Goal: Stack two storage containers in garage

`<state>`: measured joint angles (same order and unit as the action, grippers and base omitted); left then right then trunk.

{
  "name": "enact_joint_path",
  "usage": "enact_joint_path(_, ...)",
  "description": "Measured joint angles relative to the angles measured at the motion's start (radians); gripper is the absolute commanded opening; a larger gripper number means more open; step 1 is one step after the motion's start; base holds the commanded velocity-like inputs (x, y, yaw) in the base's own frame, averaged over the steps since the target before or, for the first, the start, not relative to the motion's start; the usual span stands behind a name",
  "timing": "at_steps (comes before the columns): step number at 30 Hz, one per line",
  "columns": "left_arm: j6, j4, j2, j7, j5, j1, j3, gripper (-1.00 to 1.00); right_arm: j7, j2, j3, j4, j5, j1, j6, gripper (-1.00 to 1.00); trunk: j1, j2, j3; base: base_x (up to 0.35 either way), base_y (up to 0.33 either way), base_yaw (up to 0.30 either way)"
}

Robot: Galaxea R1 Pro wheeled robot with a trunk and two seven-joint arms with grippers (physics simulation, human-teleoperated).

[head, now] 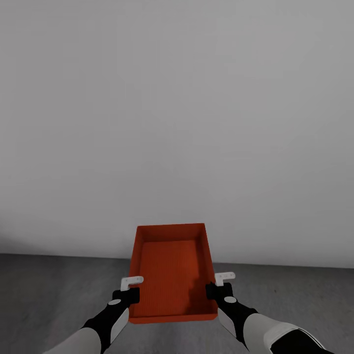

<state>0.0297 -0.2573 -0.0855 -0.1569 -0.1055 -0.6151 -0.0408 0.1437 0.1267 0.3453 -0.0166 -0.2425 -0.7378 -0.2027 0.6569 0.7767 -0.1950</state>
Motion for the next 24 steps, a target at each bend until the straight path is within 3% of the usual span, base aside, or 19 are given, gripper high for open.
enact_joint_path(24, -0.001, -0.001, 0.0, 0.0, 0.0, 0.0, 0.0, -1.0, 0.0, 0.0, 0.0, 0.0, 0.0, 0.0, 0.001, -1.0, 0.0, 0.0, -0.039, 0.0, 0.0, 0.0)
